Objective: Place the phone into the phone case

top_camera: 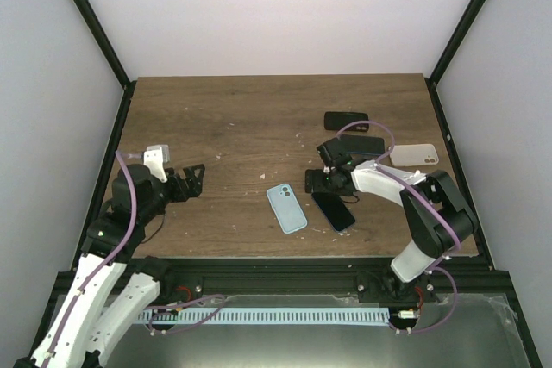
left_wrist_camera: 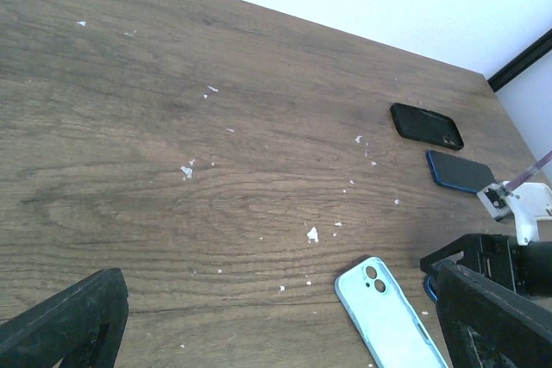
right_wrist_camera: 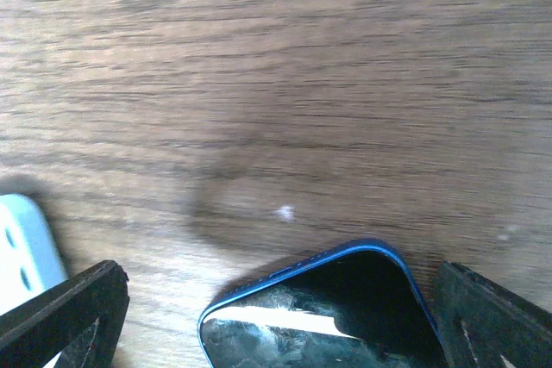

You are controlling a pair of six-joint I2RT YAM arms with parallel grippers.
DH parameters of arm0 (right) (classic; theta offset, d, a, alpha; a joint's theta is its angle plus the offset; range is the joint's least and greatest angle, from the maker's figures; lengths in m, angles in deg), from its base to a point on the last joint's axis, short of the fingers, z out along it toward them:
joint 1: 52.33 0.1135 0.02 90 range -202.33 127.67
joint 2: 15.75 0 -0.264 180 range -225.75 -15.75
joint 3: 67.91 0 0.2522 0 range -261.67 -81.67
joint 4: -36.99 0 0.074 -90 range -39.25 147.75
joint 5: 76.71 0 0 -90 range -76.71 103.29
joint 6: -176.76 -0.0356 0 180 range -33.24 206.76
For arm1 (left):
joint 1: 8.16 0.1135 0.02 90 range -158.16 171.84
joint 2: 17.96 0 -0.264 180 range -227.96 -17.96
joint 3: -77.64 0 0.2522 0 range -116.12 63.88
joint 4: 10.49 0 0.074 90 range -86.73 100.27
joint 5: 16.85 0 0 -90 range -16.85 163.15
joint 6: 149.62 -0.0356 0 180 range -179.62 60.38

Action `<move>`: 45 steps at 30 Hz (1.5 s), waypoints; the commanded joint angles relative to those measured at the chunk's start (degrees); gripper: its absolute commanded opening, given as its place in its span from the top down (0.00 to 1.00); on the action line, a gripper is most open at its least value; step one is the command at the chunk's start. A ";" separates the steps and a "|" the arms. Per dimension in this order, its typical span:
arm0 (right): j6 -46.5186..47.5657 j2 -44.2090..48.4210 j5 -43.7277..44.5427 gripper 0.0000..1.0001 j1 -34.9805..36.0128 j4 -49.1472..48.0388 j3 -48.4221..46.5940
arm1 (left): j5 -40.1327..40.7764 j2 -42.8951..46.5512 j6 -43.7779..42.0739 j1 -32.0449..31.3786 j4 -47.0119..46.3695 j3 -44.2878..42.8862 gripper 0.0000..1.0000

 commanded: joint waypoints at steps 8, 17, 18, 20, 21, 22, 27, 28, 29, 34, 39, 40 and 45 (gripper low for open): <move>-0.85 7.51 -11.57 0.10 2.74 1.02 -0.78 | 1.77 0.04 -0.30 -0.16 0.08 -0.25 0.01; -34.69 24.64 -16.49 0.06 6.98 1.56 11.17 | 2.04 -0.01 -0.22 -0.15 0.17 0.03 0.01; -37.75 26.81 -16.18 0.04 7.85 0.60 13.10 | 2.04 0.09 -0.22 -0.16 0.10 0.18 0.01; -41.92 29.85 -15.10 0.00 9.25 0.00 15.38 | 1.81 0.27 -0.22 -0.16 0.08 0.20 0.01; -43.09 30.06 -14.61 0.00 9.54 0.27 15.95 | 1.63 0.28 -0.29 -0.15 0.01 0.19 0.01; -43.96 30.01 -14.38 0.00 9.60 1.03 16.28 | 1.54 0.21 -0.35 -0.16 0.00 0.19 0.01; -47.30 29.60 -12.74 0.00 10.19 1.27 18.69 | 1.51 0.39 -0.26 -0.15 0.58 0.08 0.01; -48.07 29.61 -12.28 0.00 10.29 1.20 19.31 | 1.52 0.56 -0.22 -0.16 0.60 0.21 0.01; -48.82 29.72 -11.66 0.00 10.30 1.13 19.94 | 1.59 0.81 -0.26 -0.17 0.61 0.33 0.01; -51.88 30.41 -8.83 0.00 10.30 -1.79 23.88 | 2.03 1.61 -0.30 -0.16 0.68 0.44 0.01; -53.14 30.27 -4.73 0.00 10.18 -2.88 25.26 | 1.84 1.26 -0.30 -0.16 0.56 0.50 0.01; -53.18 29.85 -3.79 0.00 9.95 -2.20 25.01 | 1.72 1.06 -0.26 -0.16 0.48 0.52 0.01; -51.11 28.19 0.96 0.00 5.27 0.04 24.09 | 1.07 0.55 0.13 -0.16 0.17 0.48 0.01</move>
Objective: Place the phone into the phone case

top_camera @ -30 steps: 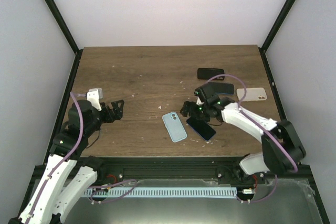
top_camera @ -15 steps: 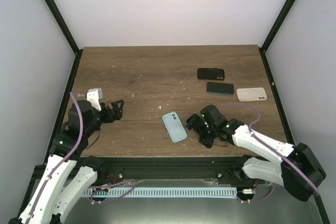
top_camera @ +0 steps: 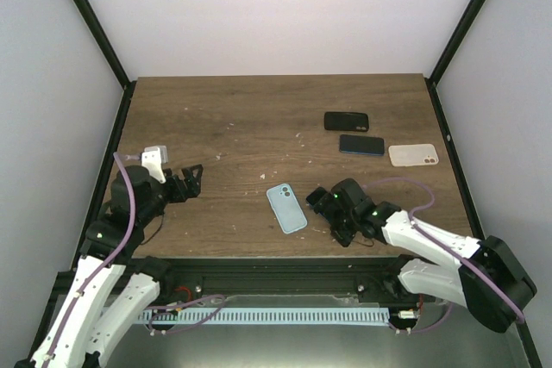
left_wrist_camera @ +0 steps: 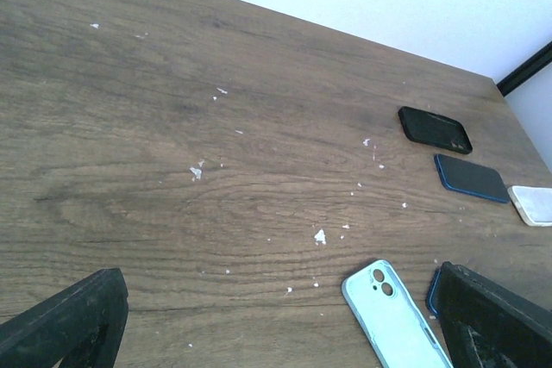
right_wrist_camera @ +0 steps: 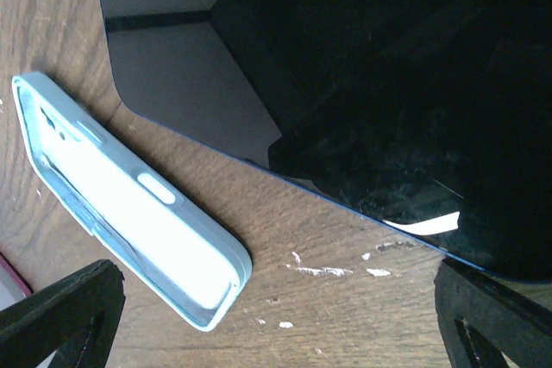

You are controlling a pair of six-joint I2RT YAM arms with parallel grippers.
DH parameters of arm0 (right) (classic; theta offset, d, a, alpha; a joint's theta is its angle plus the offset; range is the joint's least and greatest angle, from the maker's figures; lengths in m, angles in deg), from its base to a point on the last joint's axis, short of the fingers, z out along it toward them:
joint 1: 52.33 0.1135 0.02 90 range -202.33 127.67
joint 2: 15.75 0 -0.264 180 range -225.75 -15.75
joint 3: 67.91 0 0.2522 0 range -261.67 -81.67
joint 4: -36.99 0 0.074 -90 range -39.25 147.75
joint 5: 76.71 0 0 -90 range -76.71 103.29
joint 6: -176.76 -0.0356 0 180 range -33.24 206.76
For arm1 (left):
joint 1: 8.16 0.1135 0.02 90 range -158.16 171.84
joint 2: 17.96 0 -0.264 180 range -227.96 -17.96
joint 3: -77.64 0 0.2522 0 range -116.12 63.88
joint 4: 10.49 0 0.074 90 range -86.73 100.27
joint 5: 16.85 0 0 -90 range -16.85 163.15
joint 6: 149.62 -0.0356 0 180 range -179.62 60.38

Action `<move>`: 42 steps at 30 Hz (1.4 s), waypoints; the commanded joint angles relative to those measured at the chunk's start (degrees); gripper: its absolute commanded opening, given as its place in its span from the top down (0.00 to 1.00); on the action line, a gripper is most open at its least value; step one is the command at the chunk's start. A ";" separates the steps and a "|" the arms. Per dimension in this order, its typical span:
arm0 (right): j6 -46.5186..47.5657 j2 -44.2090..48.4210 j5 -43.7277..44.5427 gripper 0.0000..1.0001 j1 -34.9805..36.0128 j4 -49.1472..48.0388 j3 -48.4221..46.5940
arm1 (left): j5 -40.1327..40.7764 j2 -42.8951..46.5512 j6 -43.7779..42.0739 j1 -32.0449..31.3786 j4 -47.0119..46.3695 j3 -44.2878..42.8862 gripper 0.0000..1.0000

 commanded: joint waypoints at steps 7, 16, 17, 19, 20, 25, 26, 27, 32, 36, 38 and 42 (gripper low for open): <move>6.66 -5.28 11.42 0.00 -12.19 4.05 -5.64 | -0.63 0.17 -0.19 -0.16 -0.39 0.62 0.01; 3.82 -22.70 8.81 0.01 -14.44 16.57 -20.86 | -0.97 0.27 0.85 -0.15 -1.40 1.24 0.01; 2.90 -25.07 8.53 0.01 -14.68 19.92 -23.18 | -1.10 0.13 0.86 -0.16 -1.57 1.35 0.01; 1.21 -29.36 8.36 0.03 -14.90 24.38 -27.28 | -1.13 -0.20 0.57 -0.16 -1.56 1.34 0.01; 0.19 -31.42 8.29 0.02 -14.98 26.39 -29.72 | -1.06 -0.40 0.37 -0.13 -1.54 1.31 0.01; -3.00 -36.70 6.49 0.02 -15.16 26.68 -32.85 | -1.35 -0.84 -0.18 -0.16 -1.74 1.32 0.01; -4.03 -37.01 6.51 0.02 -15.14 26.23 -32.76 | -1.37 -0.89 -0.26 -0.16 -1.73 1.28 0.01; -5.56 -37.21 6.81 0.02 -15.21 26.10 -32.69 | -1.39 -0.81 -0.28 -0.16 -1.72 1.27 0.01; -12.03 -37.93 8.00 0.02 -15.45 28.55 -32.92 | -1.15 -0.62 -0.78 -0.16 -1.80 1.43 0.01; -17.31 -37.36 10.56 0.01 -15.56 30.52 -32.64 | -1.35 -0.85 -0.81 -0.15 -2.11 1.57 0.01; -18.13 -36.98 11.15 0.01 -15.68 30.03 -32.53 | -1.56 -1.01 -0.96 -0.16 -2.20 1.57 0.01; -18.85 -37.37 12.39 0.01 -15.82 30.68 -33.62 | -1.62 -0.99 -1.16 -0.16 -2.07 1.56 0.02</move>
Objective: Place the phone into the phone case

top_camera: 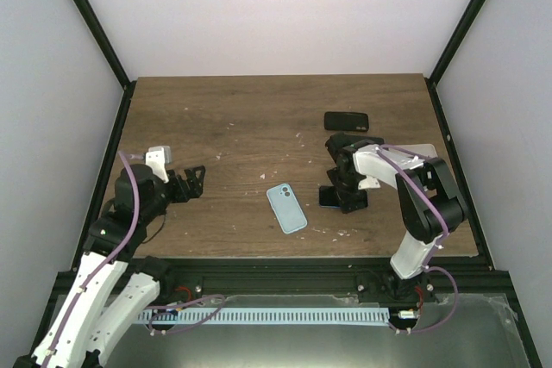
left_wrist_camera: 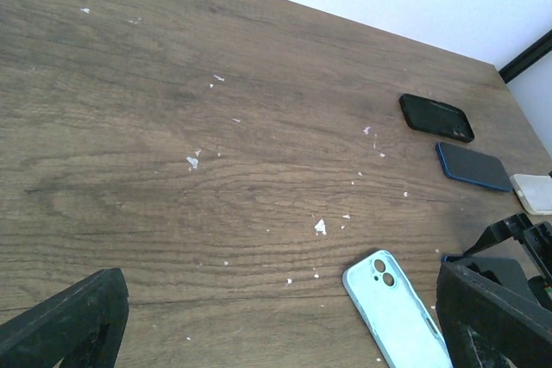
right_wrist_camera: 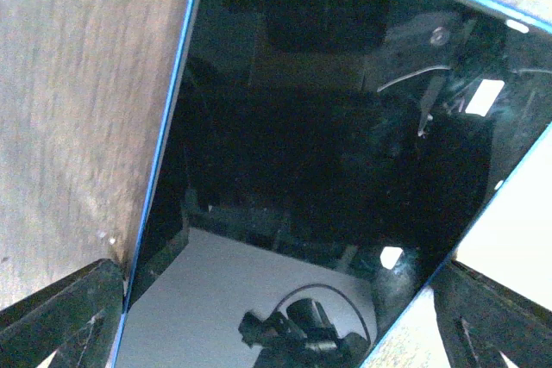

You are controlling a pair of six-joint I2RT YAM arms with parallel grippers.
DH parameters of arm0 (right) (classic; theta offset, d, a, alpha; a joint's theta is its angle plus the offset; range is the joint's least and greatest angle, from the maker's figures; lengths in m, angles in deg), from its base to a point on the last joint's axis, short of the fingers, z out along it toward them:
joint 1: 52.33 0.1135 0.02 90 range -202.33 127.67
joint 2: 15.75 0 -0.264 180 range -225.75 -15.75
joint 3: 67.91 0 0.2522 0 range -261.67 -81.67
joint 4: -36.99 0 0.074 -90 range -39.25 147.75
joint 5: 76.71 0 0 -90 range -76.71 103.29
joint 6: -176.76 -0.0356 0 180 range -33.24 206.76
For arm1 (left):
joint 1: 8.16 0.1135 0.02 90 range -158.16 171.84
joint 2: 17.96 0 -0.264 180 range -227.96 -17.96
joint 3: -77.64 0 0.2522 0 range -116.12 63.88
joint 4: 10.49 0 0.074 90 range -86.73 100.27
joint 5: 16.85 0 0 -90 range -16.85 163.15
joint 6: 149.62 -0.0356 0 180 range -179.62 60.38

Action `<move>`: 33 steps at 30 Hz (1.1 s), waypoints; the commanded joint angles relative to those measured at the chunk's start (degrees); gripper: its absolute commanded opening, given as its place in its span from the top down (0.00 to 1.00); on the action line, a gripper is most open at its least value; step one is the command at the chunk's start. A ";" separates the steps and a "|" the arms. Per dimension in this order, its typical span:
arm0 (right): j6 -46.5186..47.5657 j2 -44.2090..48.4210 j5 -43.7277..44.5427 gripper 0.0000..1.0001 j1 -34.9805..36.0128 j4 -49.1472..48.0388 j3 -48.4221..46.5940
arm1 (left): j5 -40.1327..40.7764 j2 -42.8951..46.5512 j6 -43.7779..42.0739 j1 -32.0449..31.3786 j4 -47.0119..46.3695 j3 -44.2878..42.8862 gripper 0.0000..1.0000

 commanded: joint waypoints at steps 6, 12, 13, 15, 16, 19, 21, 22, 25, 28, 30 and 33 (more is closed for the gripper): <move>-6.15 -0.56 5.14 0.00 -2.67 5.58 -1.24 | -0.64 0.17 -1.01 -0.15 -1.59 0.66 0.02; -7.92 -0.45 4.39 0.00 -3.03 4.89 -1.47 | -1.44 0.00 -0.87 -0.16 -1.90 0.76 0.02; -8.35 -0.68 4.26 0.00 -3.05 4.73 -1.31 | -1.51 -0.01 -0.88 -0.16 -1.86 0.72 0.02; -8.71 -0.83 3.97 0.01 -3.01 3.33 -0.65 | -1.49 -0.01 -0.89 -0.15 -1.77 0.71 0.02; -8.88 -0.88 3.27 0.01 -3.04 2.39 -0.18 | -1.45 0.07 -0.92 -0.15 -1.69 0.75 0.02; -8.58 -1.33 1.24 0.04 -3.04 0.15 0.40 | -1.29 0.25 -0.98 -0.16 -1.76 0.79 0.02; -7.48 -1.86 0.88 0.06 -3.04 -0.17 -0.22 | -1.17 0.21 -1.08 -0.15 -1.70 0.76 0.02; -6.88 -2.14 1.00 0.07 -3.04 -0.02 -0.61 | -1.04 0.17 -1.09 -0.15 -1.68 0.71 0.02; -3.06 -2.53 1.57 0.10 -3.04 -1.18 -0.77 | -0.51 0.19 -1.18 -0.16 -1.68 0.79 0.02; -0.46 -2.81 1.52 0.15 -3.04 -1.44 0.23 | -0.39 0.09 -1.27 -0.16 -1.68 0.82 0.02; 0.69 -2.77 1.59 0.18 -3.05 -1.16 1.14 | -0.39 0.06 -1.19 -0.13 -1.68 0.80 0.02; 1.85 -2.49 1.49 0.20 -2.97 -0.86 2.14 | -0.52 0.04 -1.10 -0.16 -1.84 0.91 0.02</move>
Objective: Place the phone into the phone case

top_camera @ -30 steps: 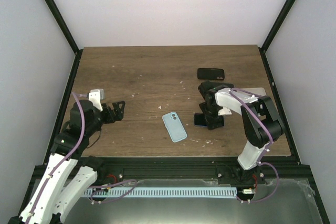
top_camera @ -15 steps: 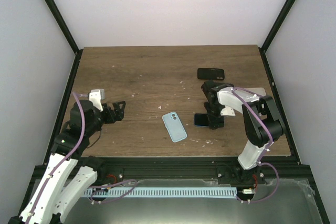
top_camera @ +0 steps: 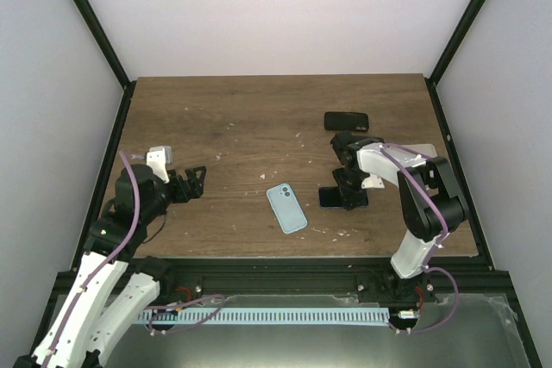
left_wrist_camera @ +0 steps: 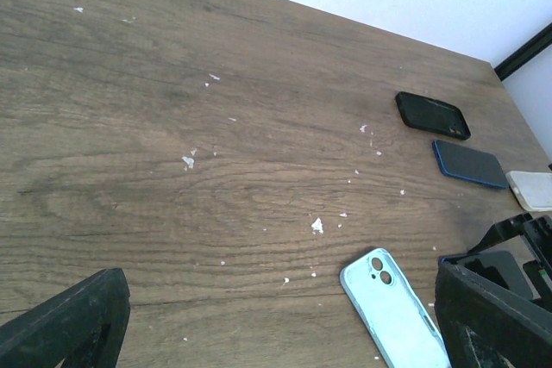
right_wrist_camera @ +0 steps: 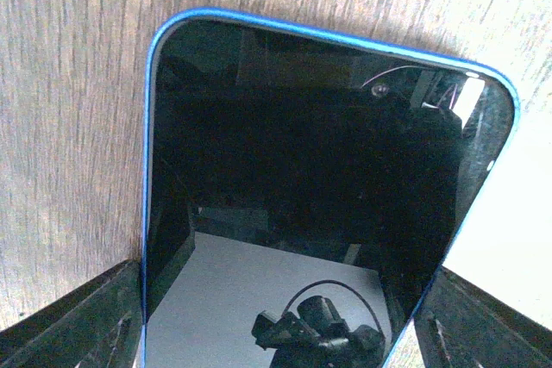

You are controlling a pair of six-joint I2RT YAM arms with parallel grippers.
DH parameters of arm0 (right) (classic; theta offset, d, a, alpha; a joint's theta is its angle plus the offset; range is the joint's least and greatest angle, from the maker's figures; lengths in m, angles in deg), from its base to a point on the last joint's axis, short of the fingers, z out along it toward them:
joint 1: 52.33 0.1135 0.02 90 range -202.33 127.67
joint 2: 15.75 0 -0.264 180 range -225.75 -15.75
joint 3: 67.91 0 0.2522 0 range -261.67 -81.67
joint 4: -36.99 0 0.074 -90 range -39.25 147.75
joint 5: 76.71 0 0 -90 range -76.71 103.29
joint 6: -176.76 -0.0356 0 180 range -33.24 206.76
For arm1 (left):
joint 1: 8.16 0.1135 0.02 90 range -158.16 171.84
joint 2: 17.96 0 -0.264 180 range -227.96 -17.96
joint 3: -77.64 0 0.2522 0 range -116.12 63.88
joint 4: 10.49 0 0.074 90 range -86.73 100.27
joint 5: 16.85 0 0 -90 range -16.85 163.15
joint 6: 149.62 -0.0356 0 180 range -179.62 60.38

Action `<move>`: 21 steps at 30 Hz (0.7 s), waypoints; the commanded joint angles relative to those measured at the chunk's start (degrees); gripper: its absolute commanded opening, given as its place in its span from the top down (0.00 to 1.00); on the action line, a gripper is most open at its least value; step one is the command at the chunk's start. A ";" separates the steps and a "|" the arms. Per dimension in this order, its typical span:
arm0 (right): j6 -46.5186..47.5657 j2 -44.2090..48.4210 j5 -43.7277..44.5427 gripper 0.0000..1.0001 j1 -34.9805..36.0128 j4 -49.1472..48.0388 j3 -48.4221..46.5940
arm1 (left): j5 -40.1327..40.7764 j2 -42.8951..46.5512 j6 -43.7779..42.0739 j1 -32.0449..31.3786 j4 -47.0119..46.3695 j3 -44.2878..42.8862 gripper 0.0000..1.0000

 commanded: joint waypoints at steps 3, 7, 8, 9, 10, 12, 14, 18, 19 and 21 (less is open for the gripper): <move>3.61 -0.75 2.23 0.21 -0.40 -0.54 2.08 | 0.16 0.00 -0.72 -0.16 -1.52 0.57 0.02; 7.00 1.73 4.86 0.26 -0.40 0.17 1.32 | 0.20 -0.01 -0.50 -0.15 -1.12 0.56 0.03; 8.46 2.47 5.42 0.26 -0.36 0.16 1.32 | 0.28 -0.05 -0.42 -0.20 -1.15 0.64 0.03; 10.33 3.10 5.89 0.26 -0.35 -0.07 1.45 | 0.51 -0.20 -0.15 -0.16 -1.11 0.77 0.03; 12.32 3.61 6.16 0.26 -0.40 -0.30 1.53 | 0.75 -0.45 0.24 -0.16 -1.19 0.95 0.03; 18.06 4.78 6.56 0.26 -0.40 -1.49 2.18 | 0.49 -1.72 0.94 -0.14 -1.15 0.77 0.04; 25.42 6.42 6.68 0.26 -0.40 -4.31 3.65 | -0.53 -3.51 1.84 -0.15 -0.78 0.17 0.05; 39.55 10.43 4.24 0.27 -0.40 -11.20 7.18 | -4.02 -7.29 5.15 -0.16 -0.59 0.23 0.08; 43.00 11.99 2.83 0.27 -0.40 -13.90 8.64 | -5.24 -8.23 6.02 -0.16 -0.89 0.54 0.09; 48.97 14.21 -0.01 0.29 -0.36 -17.40 10.54 | -7.71 -10.20 7.43 -0.16 -1.49 1.44 0.10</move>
